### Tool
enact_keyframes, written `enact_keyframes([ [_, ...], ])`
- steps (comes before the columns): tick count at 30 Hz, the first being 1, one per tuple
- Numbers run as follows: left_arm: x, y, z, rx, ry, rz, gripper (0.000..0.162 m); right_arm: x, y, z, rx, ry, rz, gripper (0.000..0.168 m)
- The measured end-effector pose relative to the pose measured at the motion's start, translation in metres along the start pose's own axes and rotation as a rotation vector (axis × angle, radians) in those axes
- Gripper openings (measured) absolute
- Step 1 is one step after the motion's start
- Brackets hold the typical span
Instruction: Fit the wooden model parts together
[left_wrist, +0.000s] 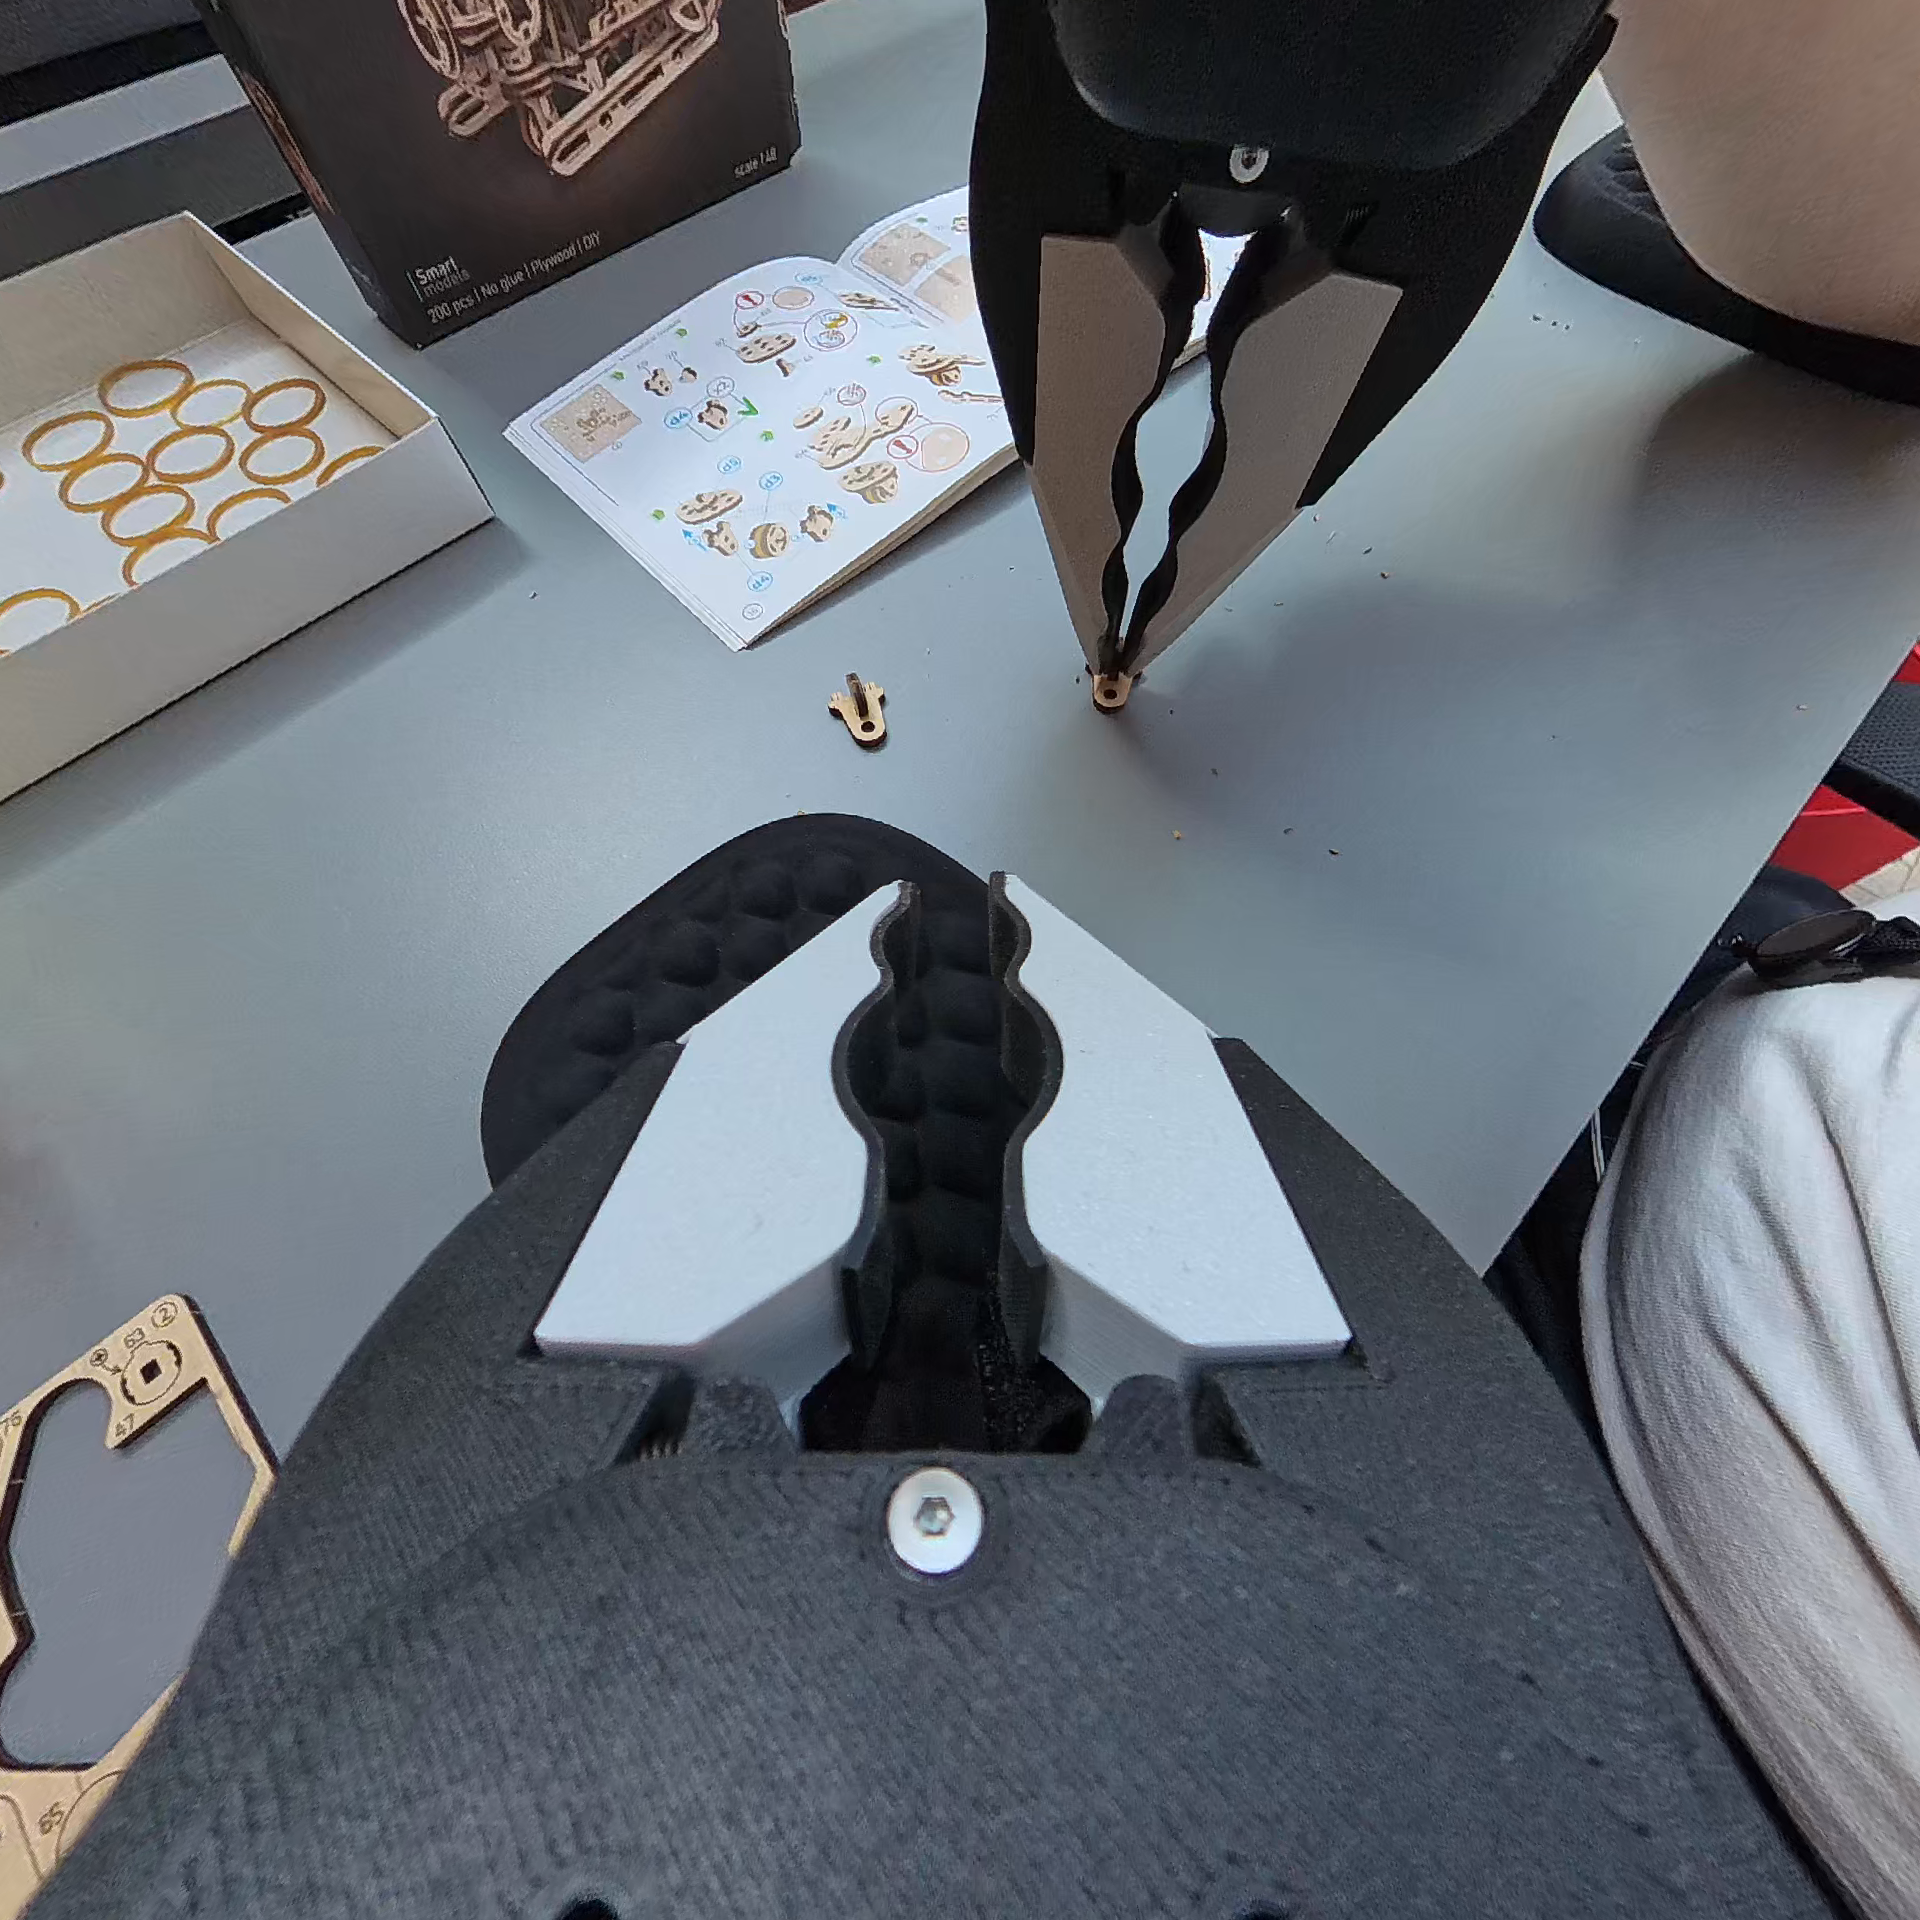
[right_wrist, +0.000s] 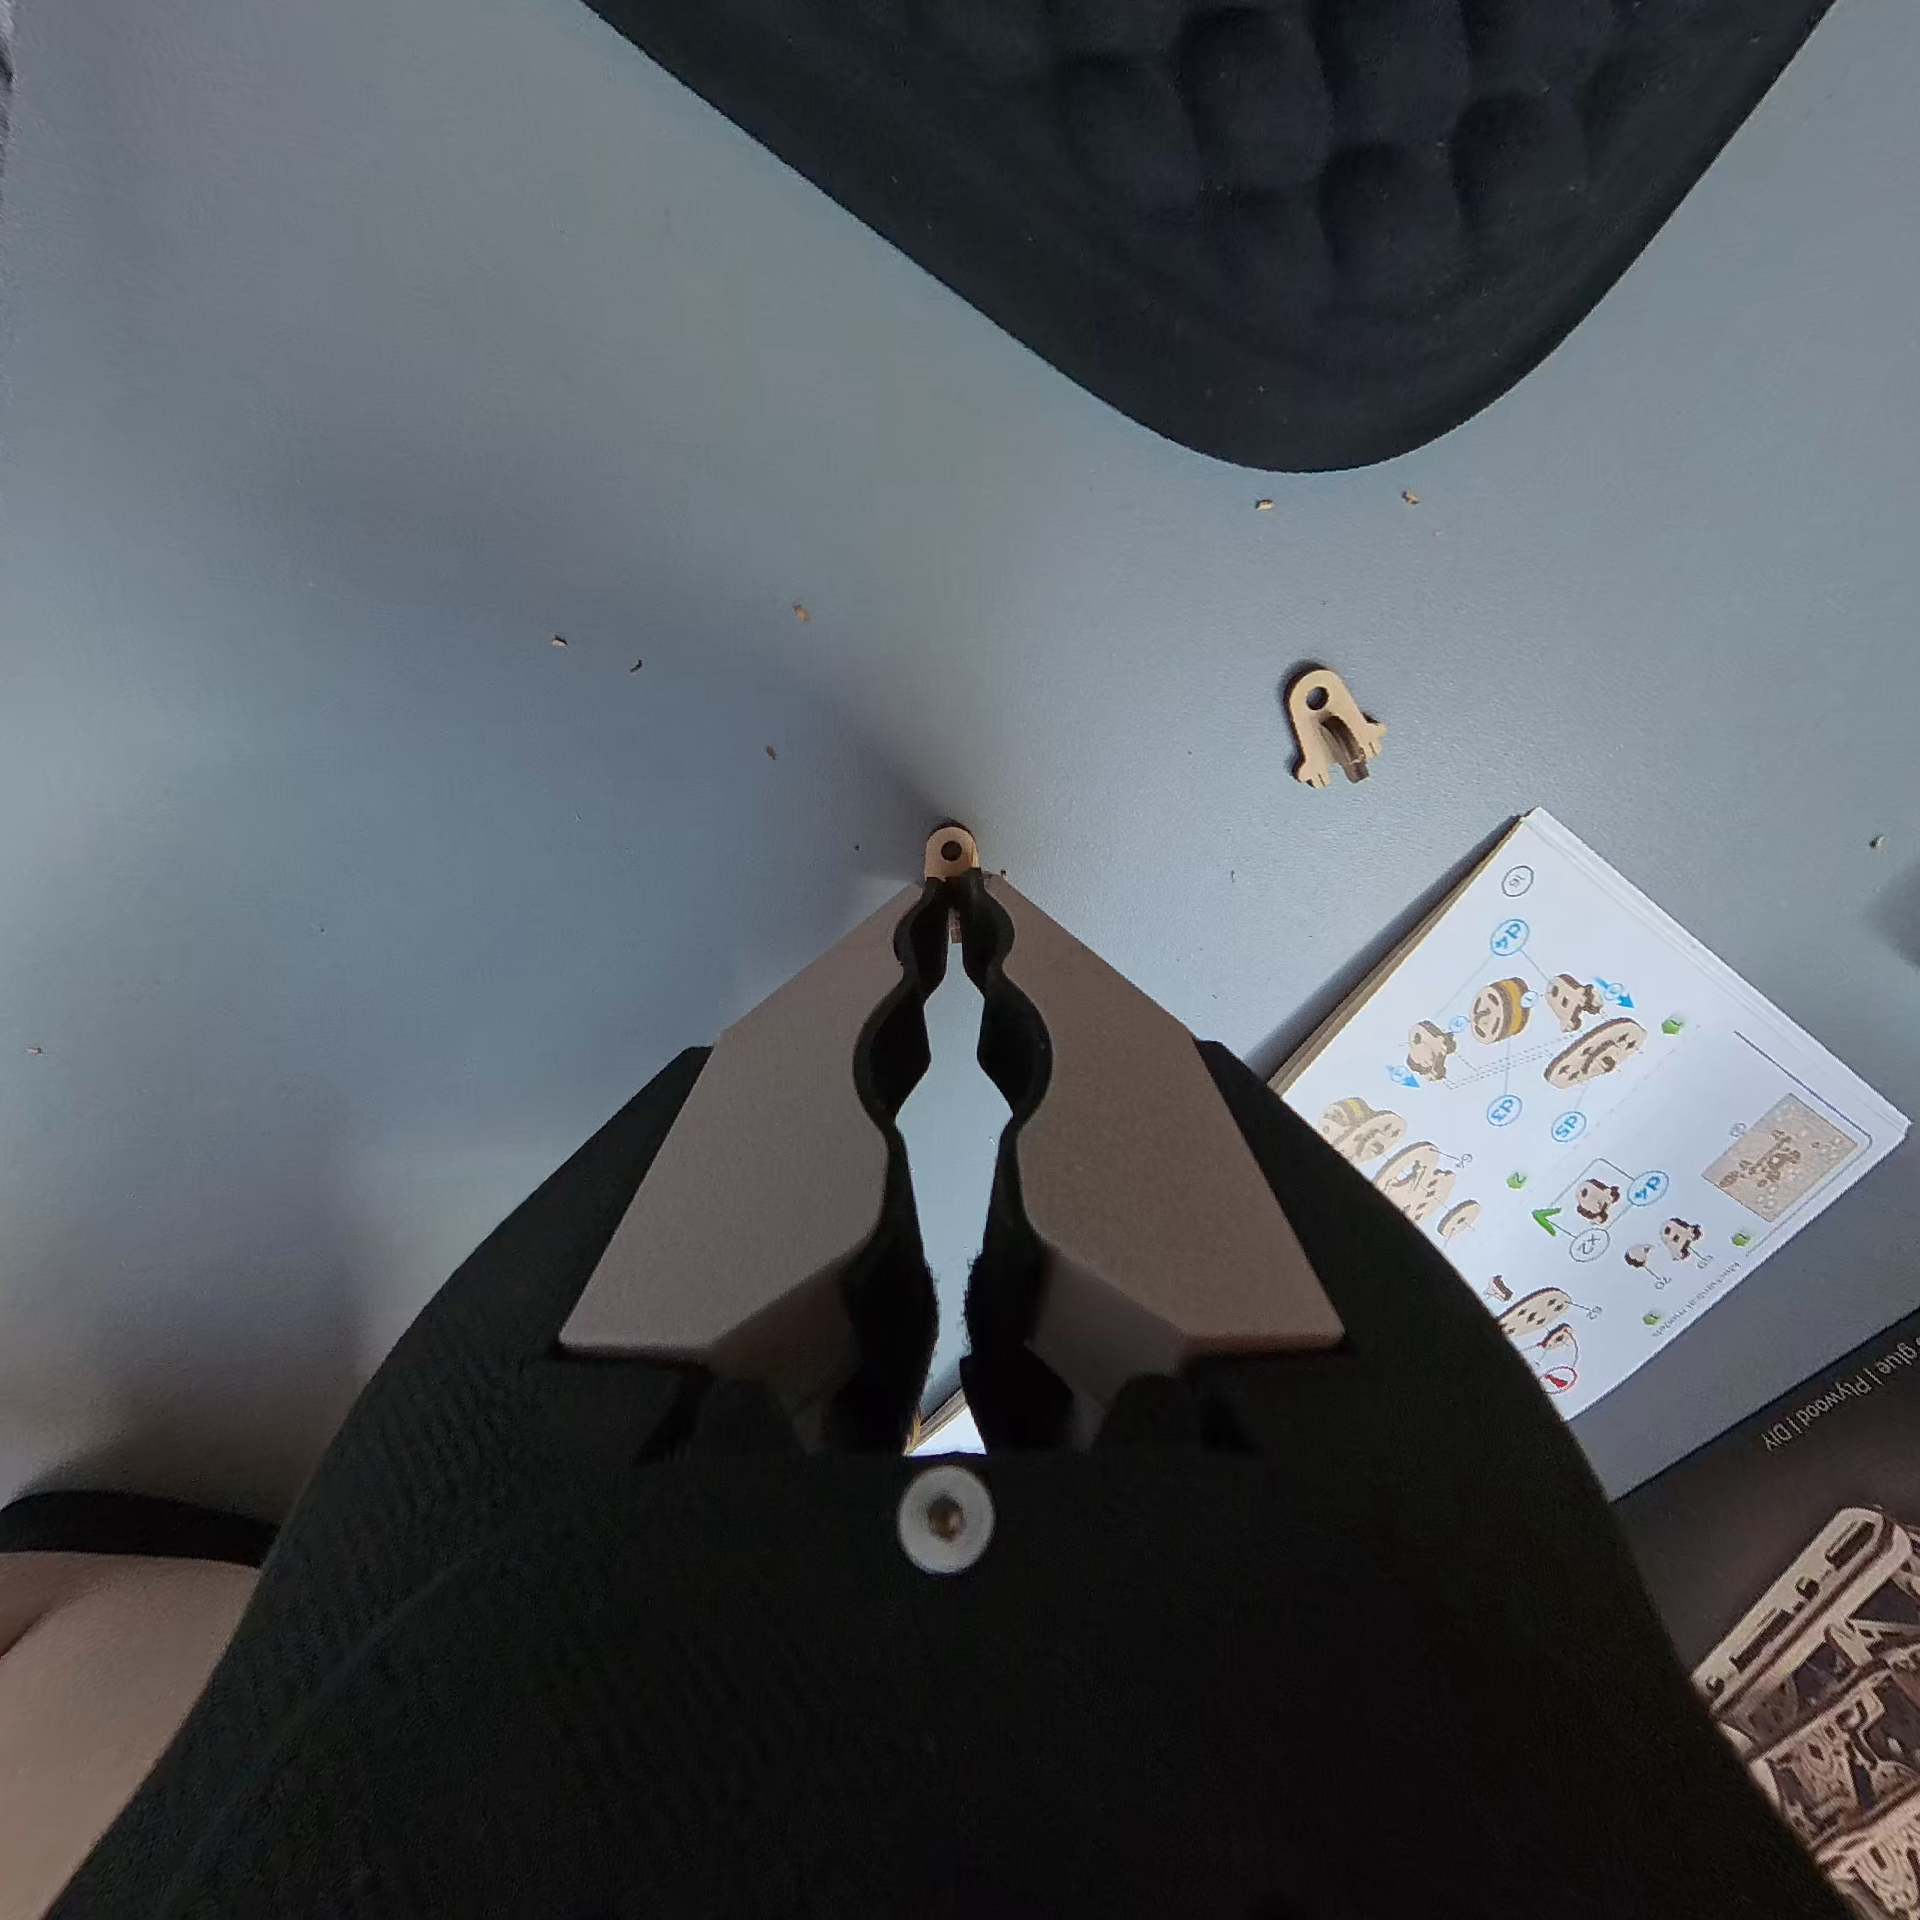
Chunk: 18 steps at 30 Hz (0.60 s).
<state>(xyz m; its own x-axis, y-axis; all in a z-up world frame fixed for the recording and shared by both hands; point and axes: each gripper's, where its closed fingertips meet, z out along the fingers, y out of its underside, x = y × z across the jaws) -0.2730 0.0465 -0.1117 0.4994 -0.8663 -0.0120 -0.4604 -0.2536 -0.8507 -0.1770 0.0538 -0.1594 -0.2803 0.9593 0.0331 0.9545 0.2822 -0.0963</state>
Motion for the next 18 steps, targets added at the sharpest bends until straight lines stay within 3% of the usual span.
enact_keyframes([
  [11,0.0017,0.0017,-0.0006,-0.002,0.000,-0.003,0.012,-0.0002,-0.0005,0.0021,-0.039,0.020,-0.003,0.003],
  [18,0.0019,0.0018,-0.0029,-0.012,-0.001,-0.003,0.012,0.0044,-0.0046,0.0005,0.109,0.043,-0.045,0.004],
])
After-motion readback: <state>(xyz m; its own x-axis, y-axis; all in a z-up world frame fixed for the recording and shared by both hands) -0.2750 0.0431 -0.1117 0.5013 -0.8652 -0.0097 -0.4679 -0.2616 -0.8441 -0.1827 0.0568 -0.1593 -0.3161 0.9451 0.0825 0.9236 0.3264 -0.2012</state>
